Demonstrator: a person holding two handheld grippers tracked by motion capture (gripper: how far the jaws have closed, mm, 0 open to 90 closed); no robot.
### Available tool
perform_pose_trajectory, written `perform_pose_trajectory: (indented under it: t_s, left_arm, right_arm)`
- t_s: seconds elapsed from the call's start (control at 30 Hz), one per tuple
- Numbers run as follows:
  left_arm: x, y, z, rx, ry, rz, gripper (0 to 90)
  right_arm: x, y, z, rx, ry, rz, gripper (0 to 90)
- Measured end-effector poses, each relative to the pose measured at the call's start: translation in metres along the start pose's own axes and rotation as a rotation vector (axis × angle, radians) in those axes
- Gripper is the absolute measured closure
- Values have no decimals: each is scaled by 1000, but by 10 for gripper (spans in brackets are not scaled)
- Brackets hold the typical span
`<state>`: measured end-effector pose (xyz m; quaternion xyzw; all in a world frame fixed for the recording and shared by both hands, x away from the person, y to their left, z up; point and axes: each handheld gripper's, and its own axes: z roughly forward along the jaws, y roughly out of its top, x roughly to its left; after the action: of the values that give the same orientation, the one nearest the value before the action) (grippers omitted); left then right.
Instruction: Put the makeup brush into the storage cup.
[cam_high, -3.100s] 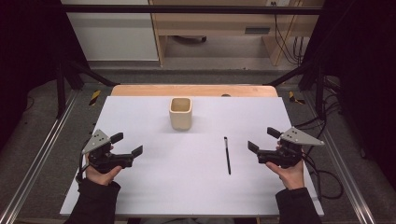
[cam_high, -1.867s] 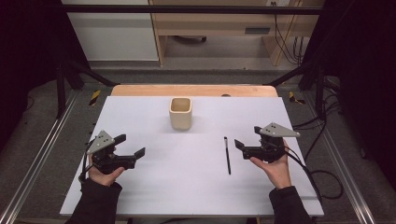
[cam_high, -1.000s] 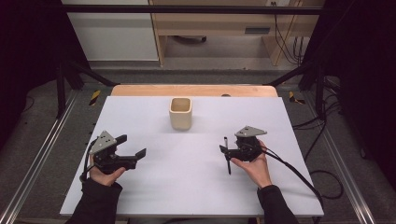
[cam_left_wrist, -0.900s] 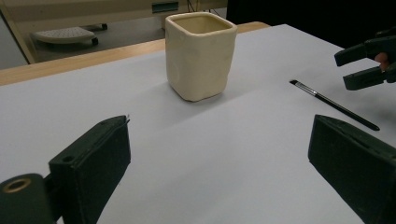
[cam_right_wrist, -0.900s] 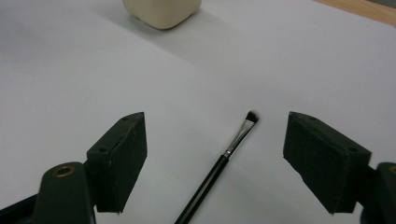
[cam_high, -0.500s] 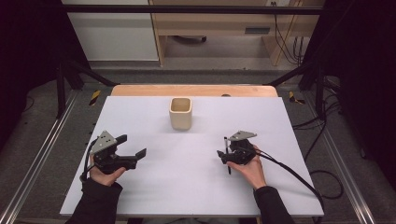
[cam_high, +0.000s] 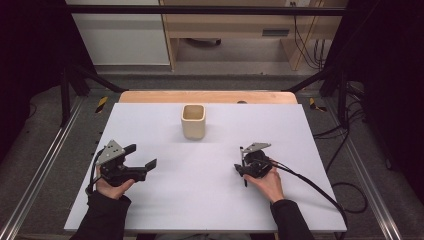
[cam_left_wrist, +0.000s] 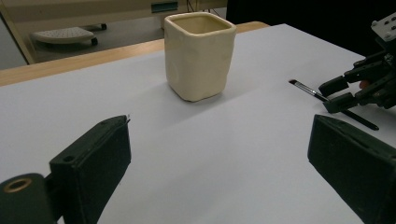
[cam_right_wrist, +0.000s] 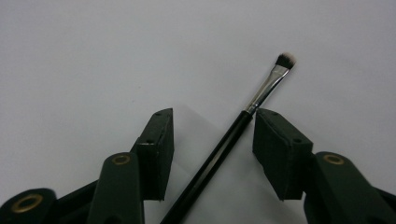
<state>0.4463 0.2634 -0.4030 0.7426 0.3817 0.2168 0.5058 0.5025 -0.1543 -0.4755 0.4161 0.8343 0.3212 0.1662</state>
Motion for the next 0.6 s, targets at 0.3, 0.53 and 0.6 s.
perform_pose_trajectory:
  t_s: [0.3, 0.53, 0.6]
  left_arm:
    - [-2, 0, 1, -2, -1, 0, 58]
    - [-2, 0, 1, 0, -3, -1, 59]
    - [-2, 0, 1, -1, -4, 2, 60]
  right_arm:
    - [0, 0, -2, 5, 2, 0, 656]
    - [-2, -1, -4, 13, 6, 1, 751]
    - [-3, -1, -5, 19, 5, 6, 764]
